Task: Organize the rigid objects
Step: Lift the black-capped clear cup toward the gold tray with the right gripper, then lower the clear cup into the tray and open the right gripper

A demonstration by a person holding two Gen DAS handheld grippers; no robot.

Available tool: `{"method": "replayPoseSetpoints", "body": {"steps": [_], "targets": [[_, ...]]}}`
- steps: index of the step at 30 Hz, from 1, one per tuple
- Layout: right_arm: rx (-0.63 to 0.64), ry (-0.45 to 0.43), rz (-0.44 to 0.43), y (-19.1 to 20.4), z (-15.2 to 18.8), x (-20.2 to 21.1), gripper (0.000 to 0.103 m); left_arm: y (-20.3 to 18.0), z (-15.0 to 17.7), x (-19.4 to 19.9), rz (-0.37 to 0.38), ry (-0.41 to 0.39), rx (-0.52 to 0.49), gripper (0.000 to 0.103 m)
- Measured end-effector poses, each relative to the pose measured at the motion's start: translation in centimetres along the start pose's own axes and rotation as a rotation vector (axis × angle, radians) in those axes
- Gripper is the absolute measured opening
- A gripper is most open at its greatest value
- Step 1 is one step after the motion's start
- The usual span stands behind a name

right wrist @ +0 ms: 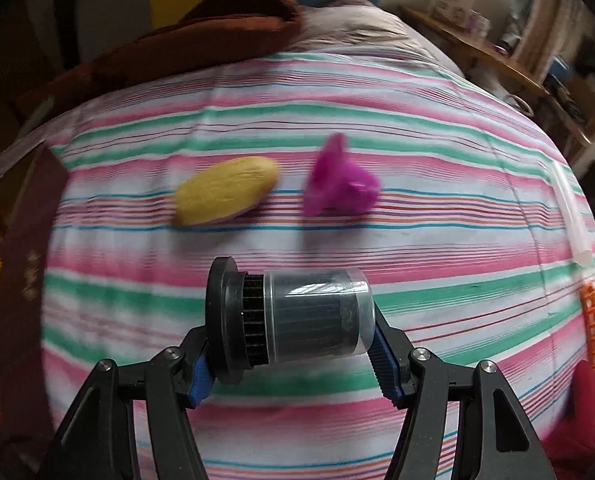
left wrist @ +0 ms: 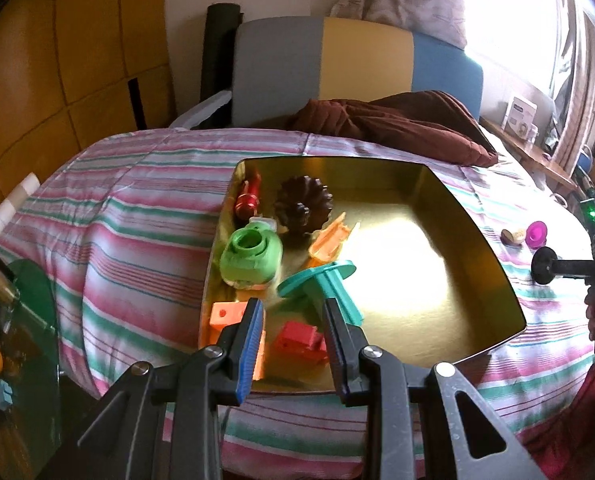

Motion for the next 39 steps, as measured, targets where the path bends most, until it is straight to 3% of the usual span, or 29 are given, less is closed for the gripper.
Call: {"method": "replayPoseSetpoints", "body": {"steps": [7, 12, 15, 20, 26, 28, 30, 33, 39], "targets": [[0.067, -0.143, -0.171, 5.1, -0.2, 6.8, 0.065, 2.6, 0.6, 0.6, -0.032, -0.007, 0.061, 0.03], [0.215, -0.258, -0.33, 11.7, 0.7, 12.8, 0.065, 4.1, 1.1, 0.9, -0.05, -0.009, 0.092, 0.03], [0.311, -0.278, -0.397, 15.9, 1.8, 14.6, 0.065, 4.9, 1.2, 1.4, -0.059, -0.019, 0.108, 0.03], [0.438, -0.242, -0.408, 22.3, 4.0, 14.3, 0.065, 5.9, 1.5, 1.7, -0.067, -0.018, 0.129, 0.03], [0.512, -0.156, -0.376, 26.6, 6.2, 11.6, 0.065, 6.4, 1.9, 1.6, -0.066, -0.008, 0.139, 0.03], [0.521, -0.13, -0.361, 27.4, 6.9, 10.7, 0.065, 6.4, 2.1, 1.4, -0.063, -0.002, 0.143, 0.03], [0.505, -0.098, -0.406, 27.9, 7.4, 10.4, 0.066, 6.4, 2.2, 1.2, -0.061, 0.004, 0.144, 0.03], [0.494, -0.088, -0.458, 28.2, 8.1, 10.5, 0.067, 6.4, 2.4, 1.0, -0.061, 0.012, 0.144, 0.03], [0.494, -0.087, -0.472, 28.2, 8.4, 10.5, 0.072, 6.1, 2.4, 1.1, -0.06, 0.013, 0.135, 0.03]]}}
Point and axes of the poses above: each gripper's, at about its wrist camera, not at the fingertips, and x roughly against the way its jaws point, y to its left, z to its underside, the point moved 3 cm from there along -x, roughly the way its jaws point, and after that the axes turned 11 degrees about z, right-handed, at the moved point
